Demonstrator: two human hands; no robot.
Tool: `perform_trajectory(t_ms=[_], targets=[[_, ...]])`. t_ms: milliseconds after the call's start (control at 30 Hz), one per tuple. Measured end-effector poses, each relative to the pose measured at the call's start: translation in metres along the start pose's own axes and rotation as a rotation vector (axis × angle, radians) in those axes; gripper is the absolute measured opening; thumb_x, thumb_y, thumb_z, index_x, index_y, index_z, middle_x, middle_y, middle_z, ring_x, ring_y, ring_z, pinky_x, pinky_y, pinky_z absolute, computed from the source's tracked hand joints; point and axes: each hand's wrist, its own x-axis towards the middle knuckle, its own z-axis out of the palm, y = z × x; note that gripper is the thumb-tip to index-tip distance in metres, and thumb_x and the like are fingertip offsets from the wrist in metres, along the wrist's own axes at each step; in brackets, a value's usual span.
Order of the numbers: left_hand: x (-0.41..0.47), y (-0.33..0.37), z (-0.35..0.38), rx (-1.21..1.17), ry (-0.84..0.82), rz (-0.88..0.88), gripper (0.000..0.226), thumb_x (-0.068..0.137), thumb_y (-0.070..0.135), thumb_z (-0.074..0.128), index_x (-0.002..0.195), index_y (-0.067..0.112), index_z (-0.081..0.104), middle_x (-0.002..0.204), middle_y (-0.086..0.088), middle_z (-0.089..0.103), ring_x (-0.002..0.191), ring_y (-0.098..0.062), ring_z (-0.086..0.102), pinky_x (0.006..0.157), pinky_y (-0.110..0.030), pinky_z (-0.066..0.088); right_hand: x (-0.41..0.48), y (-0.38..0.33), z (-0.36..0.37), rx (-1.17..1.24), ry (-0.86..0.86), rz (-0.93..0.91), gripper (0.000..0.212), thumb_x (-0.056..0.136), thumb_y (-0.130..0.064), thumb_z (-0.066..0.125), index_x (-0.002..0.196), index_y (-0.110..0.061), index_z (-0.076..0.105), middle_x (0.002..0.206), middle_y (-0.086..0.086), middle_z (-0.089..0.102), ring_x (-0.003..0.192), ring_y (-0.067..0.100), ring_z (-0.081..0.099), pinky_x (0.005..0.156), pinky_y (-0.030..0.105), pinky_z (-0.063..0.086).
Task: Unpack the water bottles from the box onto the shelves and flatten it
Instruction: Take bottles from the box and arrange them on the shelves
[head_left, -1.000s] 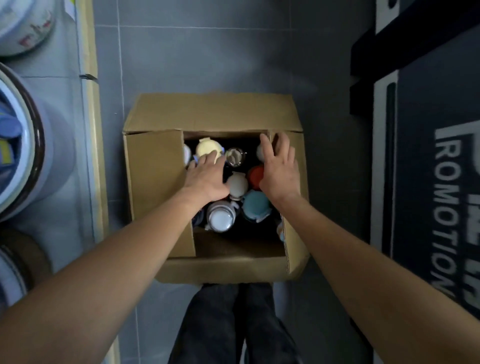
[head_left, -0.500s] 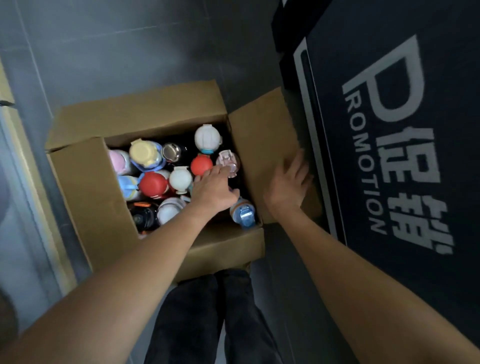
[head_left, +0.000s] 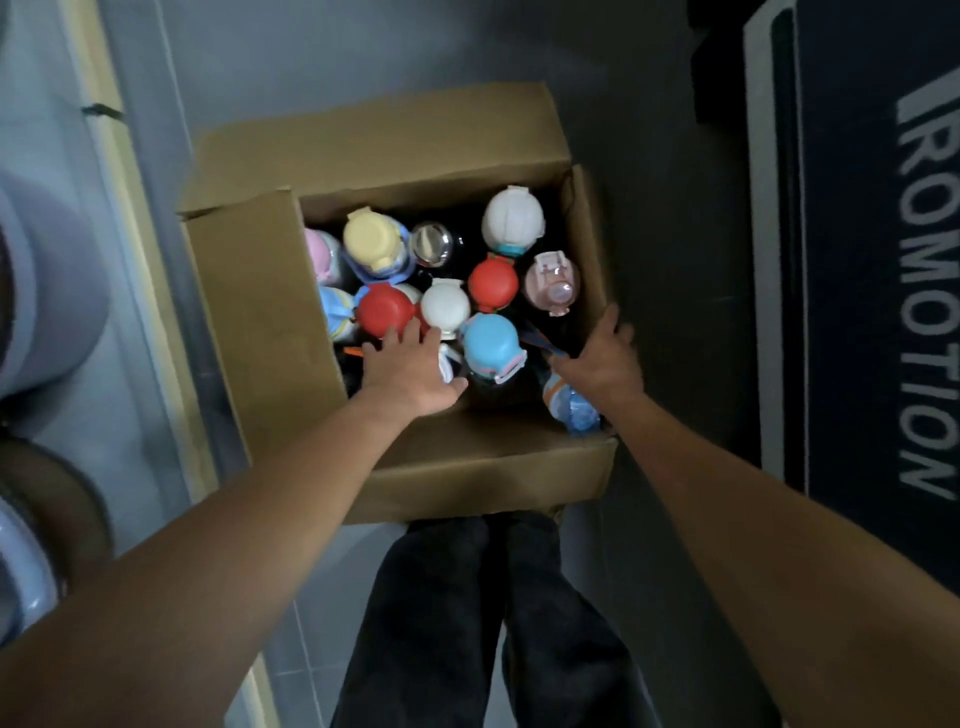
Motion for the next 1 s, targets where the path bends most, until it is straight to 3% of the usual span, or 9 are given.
perform_trajectory(t_ms=[67,167,333,467,533,633,800,1000], targets=[[-0.008,-0.020,-0.003,-0.005,-0.124,-0.107,0.089,0.083,0.065,0.047,0.151,0.022,0.009,0.159,-0.007,0.004,0.145,-0.037,0.004,0.114,-0.051,0.017,-0.014,-0.017,0.003,-0.043,0.029,-0.001,0.099,0.080,-0.038,0.070,0.150,-0.005,0.009,0.149,0.024,0.019,0.133,0.044,0.028,0.108,0.044,0.028],[-0.026,-0.032,-0.010,-0.021,-0.120,-0.134,0.091,0.083,0.065,0.046,0.151,0.020,0.006,0.159,-0.012,-0.002,0.144,-0.042,0.000,0.115,-0.049,0.015,-0.035,-0.049,0.009,-0.097,-0.007,-0.088,0.096,0.080,-0.041,0.070,0.149,-0.008,0.013,0.149,0.023,0.019,0.133,0.044,0.028,0.106,0.049,0.031],[-0.062,-0.047,-0.023,-0.238,0.193,-0.153,0.075,0.084,0.052,0.050,0.145,0.015,0.024,0.155,-0.010,0.020,0.141,-0.034,0.019,0.109,-0.047,0.026,-0.066,-0.116,0.022,-0.192,-0.140,-0.289,0.090,0.081,-0.044,0.068,0.149,-0.012,0.019,0.150,0.017,0.022,0.135,0.040,0.026,0.107,0.050,0.031],[-0.090,-0.090,-0.017,-0.250,0.450,-0.277,0.072,0.086,0.046,0.052,0.145,0.013,0.027,0.155,-0.010,0.023,0.143,-0.030,0.019,0.113,-0.043,0.022,-0.089,-0.175,0.035,-0.245,-0.206,-0.466,0.081,0.082,-0.039,0.066,0.146,-0.013,0.025,0.144,0.017,0.035,0.131,0.038,0.031,0.105,0.045,0.031],[-0.096,-0.109,-0.009,-0.241,0.498,-0.361,0.076,0.085,0.043,0.054,0.147,0.011,0.023,0.156,-0.012,0.020,0.144,-0.030,0.017,0.114,-0.043,0.018,-0.093,-0.191,0.040,-0.259,-0.210,-0.522,0.072,0.082,-0.035,0.066,0.143,-0.014,0.032,0.138,0.016,0.041,0.127,0.037,0.036,0.101,0.043,0.035],[-0.097,-0.146,0.012,-0.321,0.445,-0.483,0.082,0.086,0.040,0.054,0.150,0.011,0.012,0.159,-0.013,0.005,0.146,-0.030,0.008,0.115,-0.044,0.017,-0.095,-0.210,0.058,-0.327,-0.220,-0.612,0.069,0.084,-0.032,0.065,0.141,-0.011,0.034,0.139,0.016,0.040,0.130,0.035,0.035,0.105,0.042,0.033],[-0.071,-0.181,0.048,-0.663,0.338,-0.615,0.092,0.083,0.040,0.061,0.150,0.013,0.004,0.159,-0.007,-0.007,0.146,-0.031,-0.003,0.113,-0.052,0.021,-0.088,-0.228,0.098,-0.464,-0.226,-0.705,0.073,0.086,-0.032,0.062,0.146,-0.011,0.025,0.148,0.014,0.030,0.135,0.034,0.027,0.107,0.042,0.030],[-0.045,-0.152,0.060,-0.550,0.431,-0.646,0.095,0.078,0.036,0.064,0.150,0.013,0.006,0.159,-0.009,-0.001,0.145,-0.028,0.007,0.107,-0.052,0.026,-0.076,-0.226,0.119,-0.450,-0.163,-0.755,0.073,0.084,-0.024,0.061,0.146,-0.008,0.025,0.153,0.017,0.021,0.137,0.035,0.026,0.109,0.043,0.032]])
